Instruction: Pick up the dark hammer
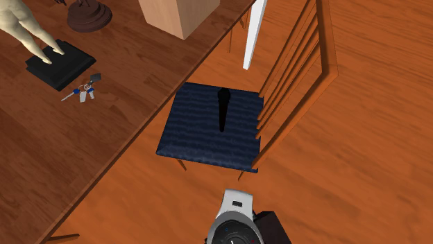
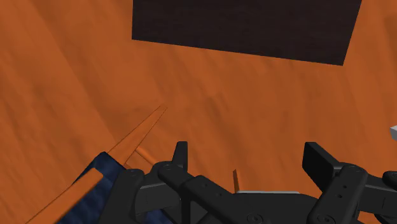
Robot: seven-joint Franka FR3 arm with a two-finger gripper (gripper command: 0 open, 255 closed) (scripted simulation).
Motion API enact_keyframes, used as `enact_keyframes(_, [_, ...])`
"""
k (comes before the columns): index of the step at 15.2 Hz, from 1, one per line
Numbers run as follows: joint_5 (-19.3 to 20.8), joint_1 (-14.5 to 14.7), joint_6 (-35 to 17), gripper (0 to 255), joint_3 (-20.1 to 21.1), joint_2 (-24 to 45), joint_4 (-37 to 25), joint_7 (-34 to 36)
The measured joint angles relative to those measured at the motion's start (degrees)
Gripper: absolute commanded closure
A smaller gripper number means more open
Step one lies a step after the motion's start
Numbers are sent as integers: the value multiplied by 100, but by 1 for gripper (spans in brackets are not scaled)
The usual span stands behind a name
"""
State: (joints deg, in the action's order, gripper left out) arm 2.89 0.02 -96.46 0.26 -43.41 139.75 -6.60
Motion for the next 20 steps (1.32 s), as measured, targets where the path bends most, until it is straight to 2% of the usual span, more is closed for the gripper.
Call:
enact_keyframes(5, [-74, -115, -391, 0, 56, 474, -333, 369])
enact_keyframes(13, [-160, -418, -1056, 0, 157, 1802, -1682, 1324])
enact_keyframes(20, [-127, -678, -1350, 0, 144, 2707, -2897, 2100])
